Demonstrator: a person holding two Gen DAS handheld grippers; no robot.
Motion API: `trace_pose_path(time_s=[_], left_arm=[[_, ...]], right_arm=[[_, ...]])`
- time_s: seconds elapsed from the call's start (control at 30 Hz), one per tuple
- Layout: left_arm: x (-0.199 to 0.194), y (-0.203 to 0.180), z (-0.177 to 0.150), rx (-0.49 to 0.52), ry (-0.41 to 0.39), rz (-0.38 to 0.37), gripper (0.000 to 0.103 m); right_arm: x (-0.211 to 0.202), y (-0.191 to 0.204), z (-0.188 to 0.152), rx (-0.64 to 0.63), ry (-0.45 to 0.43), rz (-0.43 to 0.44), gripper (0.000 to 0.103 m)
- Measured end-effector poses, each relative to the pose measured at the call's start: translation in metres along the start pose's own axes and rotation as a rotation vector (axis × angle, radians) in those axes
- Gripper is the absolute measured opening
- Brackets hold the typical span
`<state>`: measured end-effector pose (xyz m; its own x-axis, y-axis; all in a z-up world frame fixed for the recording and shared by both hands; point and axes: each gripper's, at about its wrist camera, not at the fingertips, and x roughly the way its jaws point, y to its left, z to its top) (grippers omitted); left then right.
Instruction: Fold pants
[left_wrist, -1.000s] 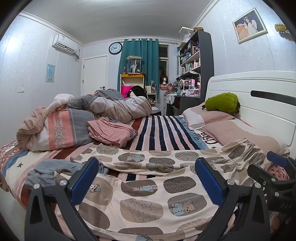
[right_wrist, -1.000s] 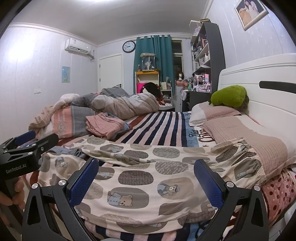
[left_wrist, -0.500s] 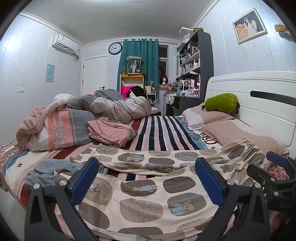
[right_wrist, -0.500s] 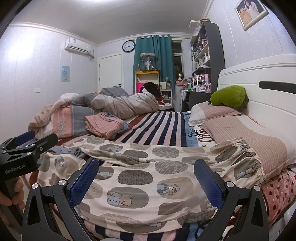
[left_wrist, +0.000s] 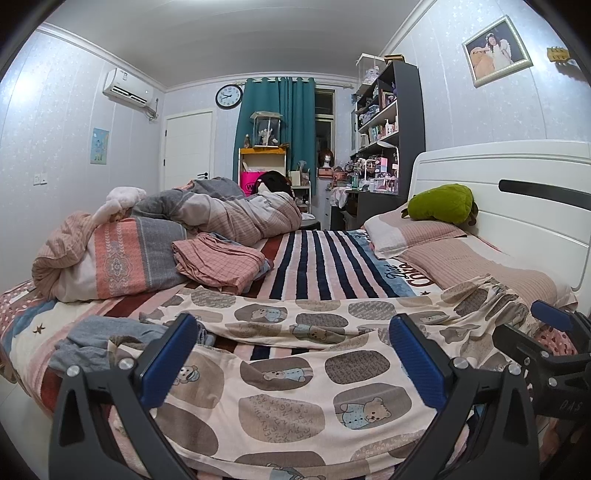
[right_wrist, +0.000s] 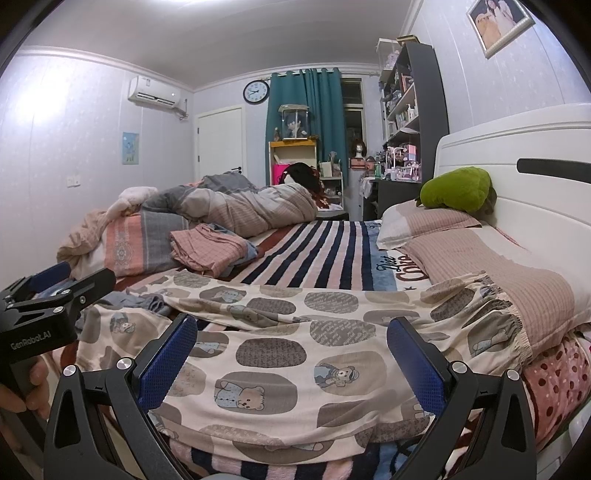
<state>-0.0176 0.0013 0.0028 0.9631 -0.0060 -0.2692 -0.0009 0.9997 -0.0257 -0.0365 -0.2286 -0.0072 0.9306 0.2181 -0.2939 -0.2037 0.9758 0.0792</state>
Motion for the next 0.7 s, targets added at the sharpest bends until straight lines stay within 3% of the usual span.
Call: trace_pose_path(time_s=[0.33,0.53,0.63,0.7], left_arm=[[0.001,0.000,0.000,-0.002,0.000,0.002,0.102],[0.005,-0.003,-0.008,0.004,0.003,0.042,0.102],[0.010,0.000,-0.011,0.005,0.008,0.059,0.102],[0.022,0.004,-0.016,0.004,0.060,0.037,0.102]], right_arm=[[0.000,0.000,0.001,0.004,0.001,0.002,0.102],[-0.009,-0.021,0.001,0.106,-0.019,0.059,0.103],[-0.009,-0.031,-0.001,0.110,-0.018,0.028,0.103],[-0.008,-0.038,-0.004,0.114,-0.015,0.006,0.102]])
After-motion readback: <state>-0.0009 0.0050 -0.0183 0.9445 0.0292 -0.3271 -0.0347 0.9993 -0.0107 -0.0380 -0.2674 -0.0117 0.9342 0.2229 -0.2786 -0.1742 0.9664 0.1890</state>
